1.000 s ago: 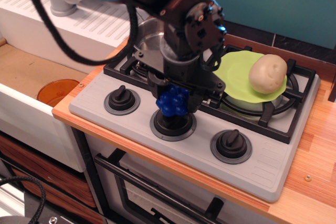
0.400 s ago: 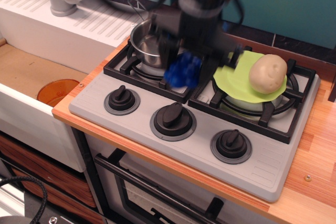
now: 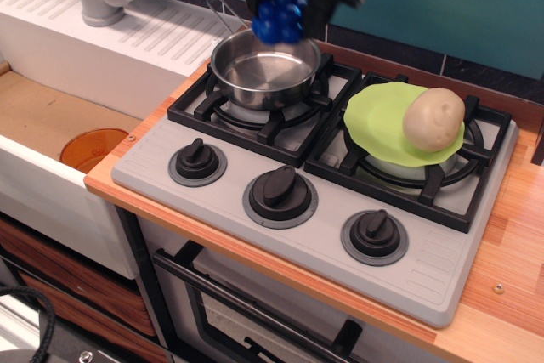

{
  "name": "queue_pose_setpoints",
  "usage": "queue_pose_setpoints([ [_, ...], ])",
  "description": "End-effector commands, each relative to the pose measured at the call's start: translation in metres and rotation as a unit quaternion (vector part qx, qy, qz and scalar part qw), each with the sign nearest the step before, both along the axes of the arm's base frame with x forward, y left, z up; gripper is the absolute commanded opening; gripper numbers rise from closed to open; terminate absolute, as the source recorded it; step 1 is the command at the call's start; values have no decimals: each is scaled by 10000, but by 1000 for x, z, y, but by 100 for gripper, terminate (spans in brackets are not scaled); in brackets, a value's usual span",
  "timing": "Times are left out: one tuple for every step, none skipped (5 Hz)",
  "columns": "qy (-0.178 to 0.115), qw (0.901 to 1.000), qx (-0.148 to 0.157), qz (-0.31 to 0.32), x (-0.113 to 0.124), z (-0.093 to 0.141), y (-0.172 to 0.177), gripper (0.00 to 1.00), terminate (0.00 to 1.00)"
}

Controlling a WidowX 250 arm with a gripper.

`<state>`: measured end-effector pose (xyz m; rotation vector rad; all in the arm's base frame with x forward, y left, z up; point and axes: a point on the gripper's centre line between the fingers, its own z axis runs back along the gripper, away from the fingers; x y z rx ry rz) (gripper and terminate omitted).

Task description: Put potato on plate and blueberry in pot or pan on stove

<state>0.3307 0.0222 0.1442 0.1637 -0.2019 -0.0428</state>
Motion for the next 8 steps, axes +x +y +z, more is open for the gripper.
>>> queue_pose_setpoints([
  [-419, 9990, -107, -134, 32, -9, 24, 0, 0],
  [-615, 9977, -267, -42, 33, -35, 19, 0, 0],
  [-690, 9970, -362, 31, 28, -49, 10, 0, 0],
  [-708, 9969, -346, 81, 19, -51, -1, 100, 0],
  [-664, 9972, -294, 169, 11, -44, -11, 100, 0],
  [-517, 9982, -200, 219, 6, -26, -18, 100, 0],
  [-385, 9988, -146, 252, 1, -10, -23, 100, 0],
  [-353, 9988, -98, 339, -3, -1, -34, 100, 0],
])
